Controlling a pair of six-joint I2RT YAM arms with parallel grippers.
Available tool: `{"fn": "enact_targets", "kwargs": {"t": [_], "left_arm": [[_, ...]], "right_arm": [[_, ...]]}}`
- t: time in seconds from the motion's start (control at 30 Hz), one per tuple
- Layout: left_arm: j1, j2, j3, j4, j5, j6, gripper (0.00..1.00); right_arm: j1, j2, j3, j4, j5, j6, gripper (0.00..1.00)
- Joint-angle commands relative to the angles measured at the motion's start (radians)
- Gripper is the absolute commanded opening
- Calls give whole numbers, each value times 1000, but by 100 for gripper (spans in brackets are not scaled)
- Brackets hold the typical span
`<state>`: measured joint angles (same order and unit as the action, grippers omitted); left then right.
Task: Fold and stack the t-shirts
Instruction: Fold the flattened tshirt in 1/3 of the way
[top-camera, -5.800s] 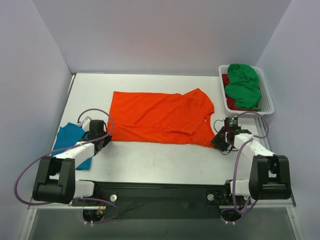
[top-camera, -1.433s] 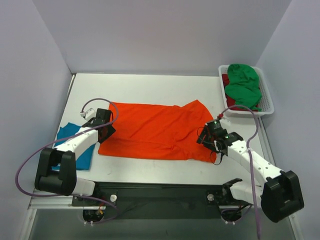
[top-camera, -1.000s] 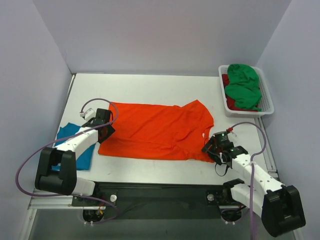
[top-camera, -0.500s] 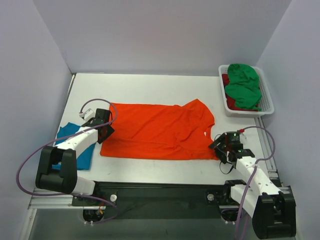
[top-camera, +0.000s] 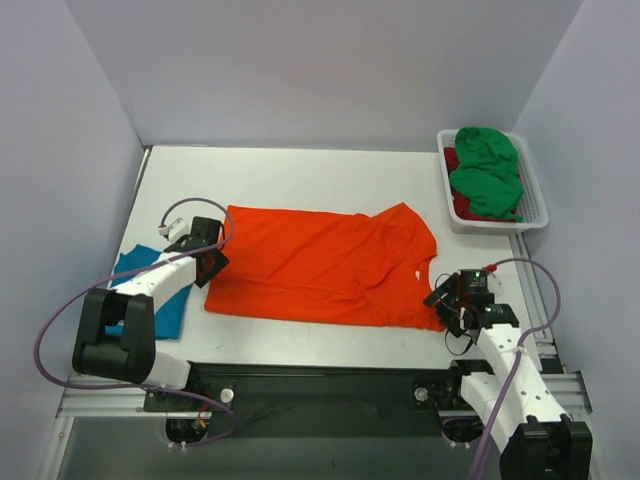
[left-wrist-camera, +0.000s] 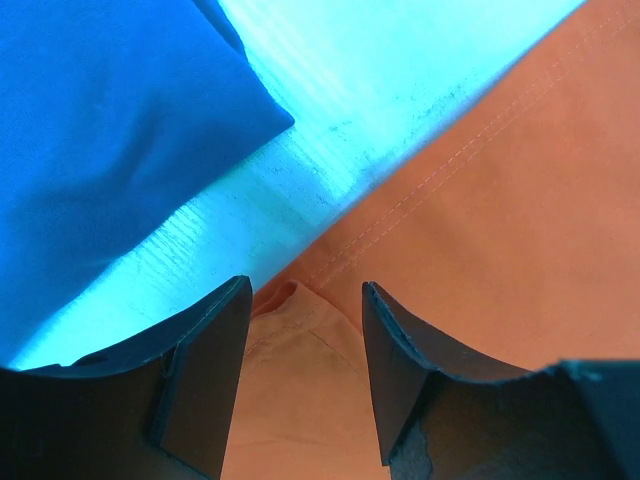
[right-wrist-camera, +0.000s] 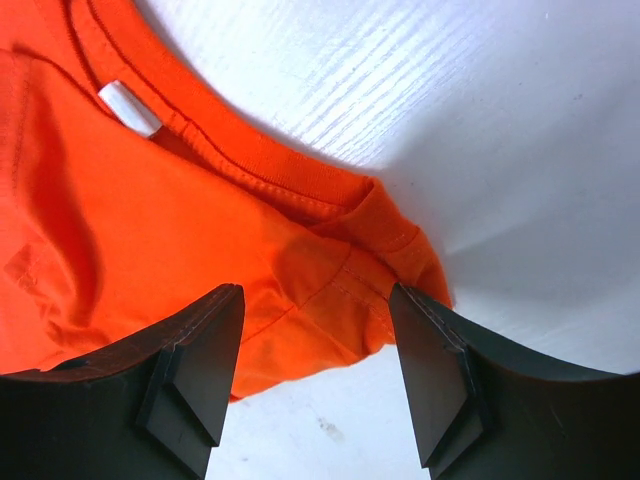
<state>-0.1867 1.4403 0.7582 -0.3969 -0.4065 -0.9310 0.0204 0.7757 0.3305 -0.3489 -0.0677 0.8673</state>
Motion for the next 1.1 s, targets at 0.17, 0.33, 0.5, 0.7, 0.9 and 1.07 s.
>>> {"fn": "enact_targets", "kwargs": {"t": [0.17, 0.33, 0.5, 0.7, 0.9, 1.07], "left_arm": [[6, -18, 87, 81, 49, 35, 58], [7, 34, 186, 141, 86, 81, 59], [10, 150, 314, 138, 94, 116, 63], [13, 279, 490, 37, 104, 135, 66], [7, 160, 345, 16, 127, 57, 67], [6, -71, 149, -23, 97, 18, 77]], "right_arm": [[79, 193, 300, -73, 65, -135, 61], [124, 417, 516, 7, 59, -293, 61], [113, 675, 766, 7, 62, -396, 61], [79, 873, 933, -45, 28, -484, 57], [64, 728, 736, -58, 36, -338, 57], [70, 440, 421, -10, -26, -237, 59]]}}
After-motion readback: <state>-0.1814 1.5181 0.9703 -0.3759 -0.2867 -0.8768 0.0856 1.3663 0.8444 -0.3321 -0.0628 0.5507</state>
